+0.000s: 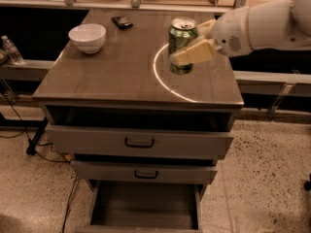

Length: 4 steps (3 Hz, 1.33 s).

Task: Place green can into bottom drawer

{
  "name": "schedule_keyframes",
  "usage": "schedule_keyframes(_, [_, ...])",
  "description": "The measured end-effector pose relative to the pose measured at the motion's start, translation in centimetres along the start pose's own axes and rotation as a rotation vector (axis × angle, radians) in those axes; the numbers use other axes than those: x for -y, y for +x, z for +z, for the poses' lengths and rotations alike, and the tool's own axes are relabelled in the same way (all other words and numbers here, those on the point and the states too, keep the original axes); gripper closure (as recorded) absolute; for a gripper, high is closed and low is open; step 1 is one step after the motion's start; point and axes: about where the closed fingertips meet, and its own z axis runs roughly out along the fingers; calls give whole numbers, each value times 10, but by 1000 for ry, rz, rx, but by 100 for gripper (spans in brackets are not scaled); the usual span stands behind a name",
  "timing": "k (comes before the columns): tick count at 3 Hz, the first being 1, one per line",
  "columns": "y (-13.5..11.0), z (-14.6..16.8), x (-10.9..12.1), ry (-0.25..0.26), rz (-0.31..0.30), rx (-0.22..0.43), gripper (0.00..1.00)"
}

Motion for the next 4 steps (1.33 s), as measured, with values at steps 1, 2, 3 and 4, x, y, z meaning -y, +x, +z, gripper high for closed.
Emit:
schedule_keyframes(1, [-8,-45,-59,9,-26,38,100])
schedule_keyframes(2, [8,-81,-62,65,9,45,100])
schedule_keyframes(3, [8,-81,-62,65,9,45,100])
schedule_keyframes(4, [35,-92,-75,43,-6,45,100])
